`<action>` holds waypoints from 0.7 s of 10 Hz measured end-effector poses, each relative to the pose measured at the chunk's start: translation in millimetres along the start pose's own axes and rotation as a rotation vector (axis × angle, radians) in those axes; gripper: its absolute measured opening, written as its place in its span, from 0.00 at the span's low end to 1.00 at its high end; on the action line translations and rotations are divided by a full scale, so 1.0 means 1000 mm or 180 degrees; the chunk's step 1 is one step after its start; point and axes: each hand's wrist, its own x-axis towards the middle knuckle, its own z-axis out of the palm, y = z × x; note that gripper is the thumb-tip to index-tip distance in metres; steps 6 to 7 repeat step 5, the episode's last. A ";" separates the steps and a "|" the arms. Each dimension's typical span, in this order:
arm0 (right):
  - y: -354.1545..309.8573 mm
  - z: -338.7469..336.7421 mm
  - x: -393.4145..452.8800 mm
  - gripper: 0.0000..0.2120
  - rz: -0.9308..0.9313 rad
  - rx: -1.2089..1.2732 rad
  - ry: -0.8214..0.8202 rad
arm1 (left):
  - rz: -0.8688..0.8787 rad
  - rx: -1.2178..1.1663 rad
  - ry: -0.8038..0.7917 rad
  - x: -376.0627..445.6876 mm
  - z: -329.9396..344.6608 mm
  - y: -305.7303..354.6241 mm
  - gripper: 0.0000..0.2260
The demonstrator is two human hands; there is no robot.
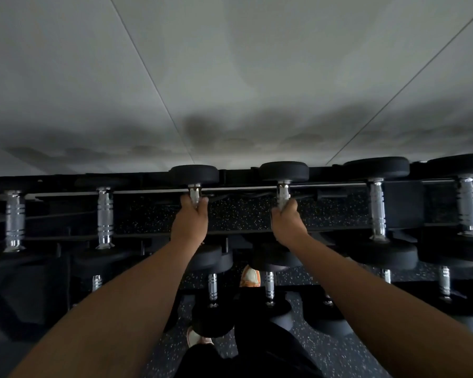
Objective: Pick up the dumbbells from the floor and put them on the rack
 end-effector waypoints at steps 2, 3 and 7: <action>-0.003 0.003 -0.017 0.22 0.0049 -0.0247 0.0077 | 0.0114 0.0087 -0.0403 -0.023 -0.012 -0.011 0.22; -0.002 0.005 -0.027 0.27 0.0002 -0.0333 0.0114 | 0.0228 0.0131 -0.0539 -0.034 -0.022 -0.018 0.22; -0.002 0.003 -0.068 0.28 -0.0394 -0.0337 0.0290 | 0.0890 0.0410 -0.0375 -0.062 -0.056 -0.033 0.22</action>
